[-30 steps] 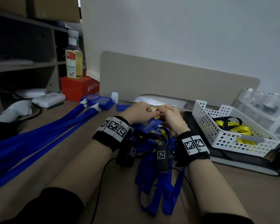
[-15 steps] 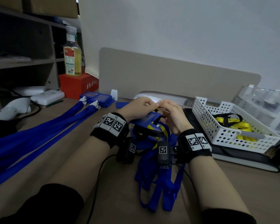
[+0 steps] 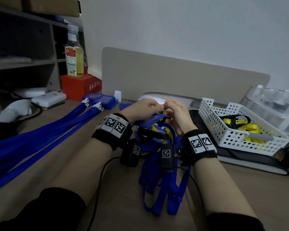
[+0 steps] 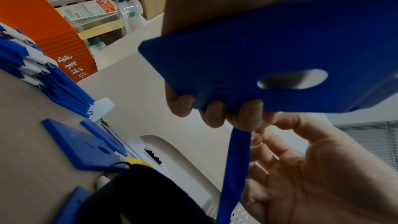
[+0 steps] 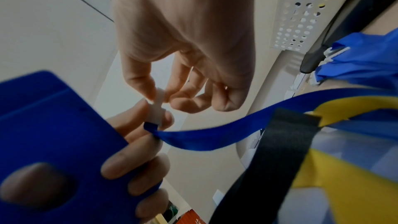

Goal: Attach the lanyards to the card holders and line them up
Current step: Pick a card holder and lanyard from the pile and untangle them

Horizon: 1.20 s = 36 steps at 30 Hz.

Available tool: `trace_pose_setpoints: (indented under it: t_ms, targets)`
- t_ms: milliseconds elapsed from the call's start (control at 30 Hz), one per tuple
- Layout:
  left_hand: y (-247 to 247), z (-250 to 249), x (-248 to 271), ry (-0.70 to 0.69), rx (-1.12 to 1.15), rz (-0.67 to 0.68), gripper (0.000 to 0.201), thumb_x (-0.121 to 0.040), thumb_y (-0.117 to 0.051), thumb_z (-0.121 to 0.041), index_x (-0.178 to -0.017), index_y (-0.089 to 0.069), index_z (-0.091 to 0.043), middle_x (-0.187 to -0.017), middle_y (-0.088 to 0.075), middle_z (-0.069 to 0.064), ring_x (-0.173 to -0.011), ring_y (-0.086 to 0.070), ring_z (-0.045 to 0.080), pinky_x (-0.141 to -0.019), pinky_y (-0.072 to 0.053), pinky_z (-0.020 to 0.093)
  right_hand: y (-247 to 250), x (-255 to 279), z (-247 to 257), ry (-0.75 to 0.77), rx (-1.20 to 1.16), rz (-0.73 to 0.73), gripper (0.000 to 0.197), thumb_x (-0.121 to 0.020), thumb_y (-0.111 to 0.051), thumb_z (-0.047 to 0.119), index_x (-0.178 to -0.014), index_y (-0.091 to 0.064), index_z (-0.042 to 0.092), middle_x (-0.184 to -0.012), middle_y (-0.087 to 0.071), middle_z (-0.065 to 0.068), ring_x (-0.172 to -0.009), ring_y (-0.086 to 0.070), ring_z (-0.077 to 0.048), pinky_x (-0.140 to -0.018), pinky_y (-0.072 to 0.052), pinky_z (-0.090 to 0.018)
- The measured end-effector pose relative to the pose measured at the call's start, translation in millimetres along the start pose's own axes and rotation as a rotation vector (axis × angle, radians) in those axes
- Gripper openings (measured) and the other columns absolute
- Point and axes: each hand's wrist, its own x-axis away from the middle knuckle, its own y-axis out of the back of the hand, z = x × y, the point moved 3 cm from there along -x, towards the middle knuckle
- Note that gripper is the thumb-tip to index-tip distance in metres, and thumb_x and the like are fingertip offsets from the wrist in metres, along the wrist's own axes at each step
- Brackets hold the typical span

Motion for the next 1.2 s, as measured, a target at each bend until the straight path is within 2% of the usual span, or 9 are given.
trace_pose_setpoints:
  t_ms: [133, 267, 400, 533, 667, 767, 967, 1100, 1200]
  targets:
    - [0.1, -5.8, 2.1, -0.022, -0.007, -0.026, 0.037, -0.100, -0.044, -0.026, -0.085, -0.062, 0.004, -0.076, -0.052, 0.009, -0.071, -0.045, 0.015, -0.066, -0.035, 0.029, -4.6, 2.1, -0.1, 0.002, 0.032, -0.075, 0.021, -0.086, -0.057, 0.013, -0.065, -0.055, 0.015, -0.057, -0.047, 0.001, -0.046, -0.040, -0.011, -0.044, -0.022, -0.024]
    - [1.9, -9.3, 2.7, -0.002, 0.006, -0.047, 0.033, -0.101, -0.040, -0.020, -0.069, -0.042, -0.012, -0.067, -0.040, 0.001, -0.062, -0.036, 0.012, -0.058, -0.028, 0.026, -5.4, 2.4, 1.3, -0.029, 0.058, -0.046, 0.013, -0.090, -0.053, 0.017, -0.078, -0.058, 0.014, -0.069, -0.056, 0.002, -0.045, -0.044, -0.008, -0.045, -0.023, -0.023]
    - [3.5, -6.6, 1.2, 0.051, 0.156, -0.057, 0.026, -0.101, -0.039, -0.024, -0.085, -0.051, -0.008, -0.083, -0.049, 0.013, -0.078, -0.044, 0.019, -0.073, -0.034, 0.032, -7.9, 2.4, 1.2, -0.013, -0.095, 0.070, 0.015, -0.093, -0.051, 0.010, -0.102, -0.063, 0.008, -0.077, -0.061, 0.000, -0.048, -0.049, -0.008, -0.037, -0.027, -0.017]
    - [3.2, -6.0, 2.2, 0.104, 0.319, -0.055, 0.023, -0.093, -0.042, -0.024, -0.079, -0.055, -0.011, -0.074, -0.052, 0.008, -0.074, -0.046, 0.021, -0.073, -0.036, 0.034, -8.1, 1.8, 0.6, 0.032, -0.086, 0.086, 0.016, -0.091, -0.053, 0.002, -0.101, -0.065, 0.007, -0.076, -0.058, -0.008, -0.053, -0.050, -0.008, -0.038, -0.033, -0.015]
    - [3.2, -10.6, 6.6, 0.108, 0.423, -0.022, 0.025, -0.094, -0.040, -0.010, -0.071, -0.050, -0.012, -0.062, -0.048, 0.003, -0.056, -0.044, 0.015, -0.058, -0.036, 0.028, -7.9, 1.6, 0.6, 0.042, -0.127, 0.088, 0.015, -0.091, -0.054, 0.001, -0.098, -0.066, 0.008, -0.070, -0.060, -0.004, -0.053, -0.050, -0.006, -0.039, -0.034, -0.014]
    - [3.0, -10.8, 7.2, 0.099, 0.435, -0.023, 0.027, -0.095, -0.039, -0.007, -0.071, -0.051, -0.011, -0.064, -0.050, 0.004, -0.058, -0.046, 0.016, -0.059, -0.038, 0.028, -6.7, 2.0, -0.2, 0.045, -0.153, 0.107, 0.016, -0.091, -0.053, 0.000, -0.099, -0.066, 0.006, -0.070, -0.059, -0.005, -0.053, -0.049, -0.007, -0.039, -0.033, -0.014]
    - [8.1, -3.0, -1.7, -0.002, -0.008, -0.208, 0.033, -0.098, -0.048, -0.027, -0.082, -0.061, -0.001, -0.073, -0.054, 0.009, -0.069, -0.048, 0.021, -0.069, -0.039, 0.032, -3.7, -1.6, -2.4, 0.025, -0.077, -0.005, 0.009, -0.093, -0.059, 0.015, -0.087, -0.063, 0.011, -0.075, -0.060, -0.003, -0.050, -0.047, -0.008, -0.038, -0.030, -0.016]
    - [13.8, -12.9, 1.6, -0.041, -0.347, -0.320, 0.025, -0.095, -0.049, -0.039, -0.092, -0.067, -0.022, -0.074, -0.054, -0.008, -0.078, -0.052, 0.017, -0.066, -0.036, 0.029, -2.7, -2.2, -1.9, 0.006, -0.011, -0.036, 0.019, -0.092, -0.061, 0.024, -0.079, -0.061, 0.011, -0.067, -0.056, -0.001, -0.048, -0.043, -0.007, -0.037, -0.028, -0.016]
    - [15.2, -19.5, 4.5, -0.096, -0.444, -0.345, 0.026, -0.095, -0.049, -0.041, -0.098, -0.070, -0.025, -0.080, -0.056, -0.007, -0.081, -0.053, 0.016, -0.067, -0.034, 0.027, -1.9, -2.3, -4.5, -0.035, 0.039, -0.032, 0.021, -0.091, -0.061, 0.026, -0.079, -0.063, 0.009, -0.065, -0.055, 0.001, -0.050, -0.043, -0.007, -0.039, -0.028, -0.018]
